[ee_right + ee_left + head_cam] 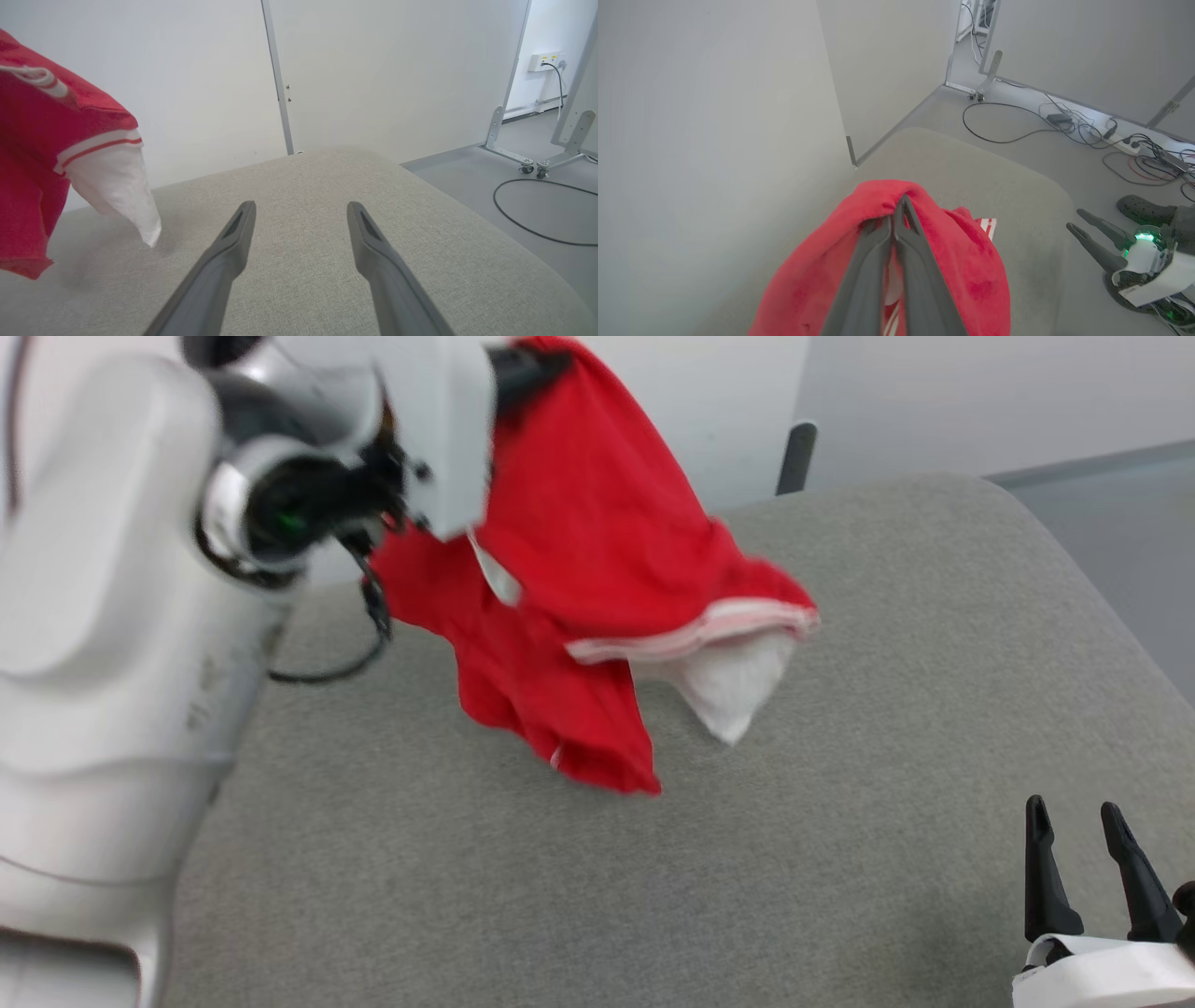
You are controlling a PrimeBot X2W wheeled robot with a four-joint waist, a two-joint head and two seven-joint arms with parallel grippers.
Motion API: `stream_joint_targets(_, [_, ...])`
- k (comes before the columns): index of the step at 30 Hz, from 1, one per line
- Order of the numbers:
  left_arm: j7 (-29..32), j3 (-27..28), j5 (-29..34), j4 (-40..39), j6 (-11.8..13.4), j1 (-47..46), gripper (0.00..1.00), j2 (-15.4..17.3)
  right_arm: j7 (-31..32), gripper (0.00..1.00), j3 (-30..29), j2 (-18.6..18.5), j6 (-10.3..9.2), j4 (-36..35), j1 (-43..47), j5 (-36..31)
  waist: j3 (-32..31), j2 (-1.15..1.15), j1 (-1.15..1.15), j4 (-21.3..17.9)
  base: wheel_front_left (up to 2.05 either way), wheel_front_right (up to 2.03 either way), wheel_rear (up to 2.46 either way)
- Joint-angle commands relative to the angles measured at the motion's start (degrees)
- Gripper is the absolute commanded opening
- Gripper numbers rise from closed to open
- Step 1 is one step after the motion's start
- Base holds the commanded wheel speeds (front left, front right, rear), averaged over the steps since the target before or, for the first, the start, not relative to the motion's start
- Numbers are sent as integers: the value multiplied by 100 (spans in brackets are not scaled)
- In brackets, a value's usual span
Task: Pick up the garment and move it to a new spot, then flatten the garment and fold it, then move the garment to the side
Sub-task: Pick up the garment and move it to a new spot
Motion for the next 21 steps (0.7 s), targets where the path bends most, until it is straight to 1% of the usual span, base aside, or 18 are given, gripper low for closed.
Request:
stream_joint_targets(1, [83, -82, -70, -98, -11, 184, 0, -26, -10, 100, -23, 24, 2, 28, 31, 1, 128, 0, 0, -163, 0, 0, 0])
stream_joint_targets(5, [299, -385, -146, -466, -12, 502, 0, 39, -45, 100, -27, 33, 2, 66, 49, 38, 191, 0, 0, -214, 0, 0, 0])
stream_joint_targets(11, [461, -729, -172, -930, -12, 1108, 0, 321, -128, 100, 13, 38, 2, 238, -25, 194, 284, 0, 0, -150, 0, 0, 0])
stream_joint_targets(15, [513, -871, -167, -1070, -11, 1499, 0, 497, -167, 100, 56, 37, 2, 361, -85, 236, 316, 0, 0, -46, 0, 0, 0])
stream_joint_targets(21, [477, -984, -150, -1083, 102, 2024, 0, 681, -191, 100, 138, 37, 2, 470, -139, 214, 336, 0, 0, 127, 0, 0, 0])
